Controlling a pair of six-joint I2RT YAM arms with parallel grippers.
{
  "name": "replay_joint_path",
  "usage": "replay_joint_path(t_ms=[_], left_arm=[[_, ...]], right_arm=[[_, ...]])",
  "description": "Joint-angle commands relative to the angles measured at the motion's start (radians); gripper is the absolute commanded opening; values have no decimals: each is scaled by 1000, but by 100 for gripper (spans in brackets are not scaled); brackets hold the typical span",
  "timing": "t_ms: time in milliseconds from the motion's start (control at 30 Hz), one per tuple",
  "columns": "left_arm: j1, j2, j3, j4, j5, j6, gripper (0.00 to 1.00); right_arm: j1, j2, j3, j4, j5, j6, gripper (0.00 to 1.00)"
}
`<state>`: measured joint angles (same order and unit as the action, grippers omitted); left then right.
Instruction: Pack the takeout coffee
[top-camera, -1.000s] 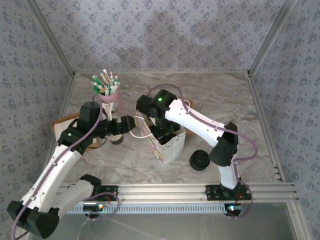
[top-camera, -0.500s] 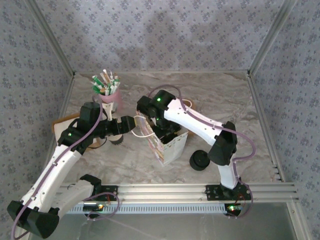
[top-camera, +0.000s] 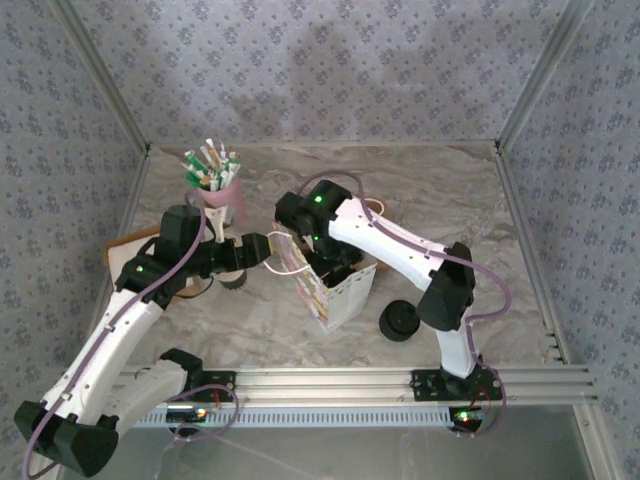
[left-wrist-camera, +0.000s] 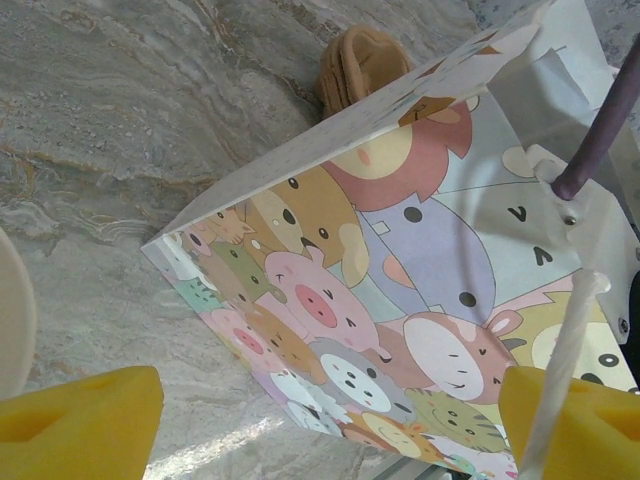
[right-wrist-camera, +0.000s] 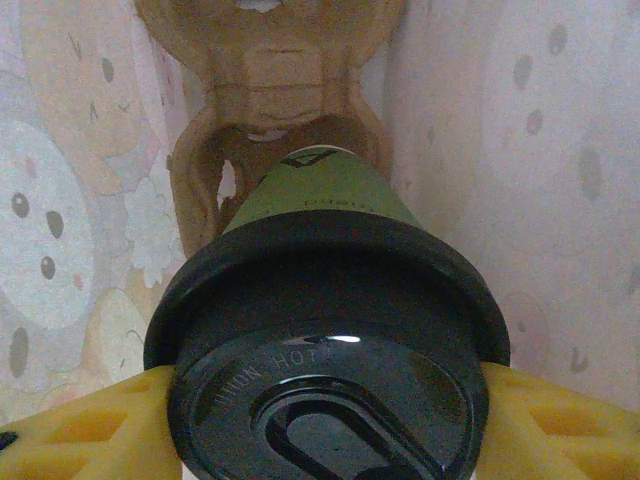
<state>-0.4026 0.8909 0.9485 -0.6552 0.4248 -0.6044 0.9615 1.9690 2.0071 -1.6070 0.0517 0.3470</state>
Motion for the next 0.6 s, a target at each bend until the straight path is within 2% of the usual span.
replay_joint_path(t_ms=[0, 200, 567], left_arm=[[-12, -26, 10, -7, -15, -7, 86], [-14, -105, 28, -75, -134, 1, 88], [-53, -105, 22, -73, -141, -11, 91]], right_arm=[[-3, -44, -13, -119, -12, -10, 64], [-4, -62, -37, -93, -22, -12, 64], [-8, -95, -73, -55, -24, -21, 64]])
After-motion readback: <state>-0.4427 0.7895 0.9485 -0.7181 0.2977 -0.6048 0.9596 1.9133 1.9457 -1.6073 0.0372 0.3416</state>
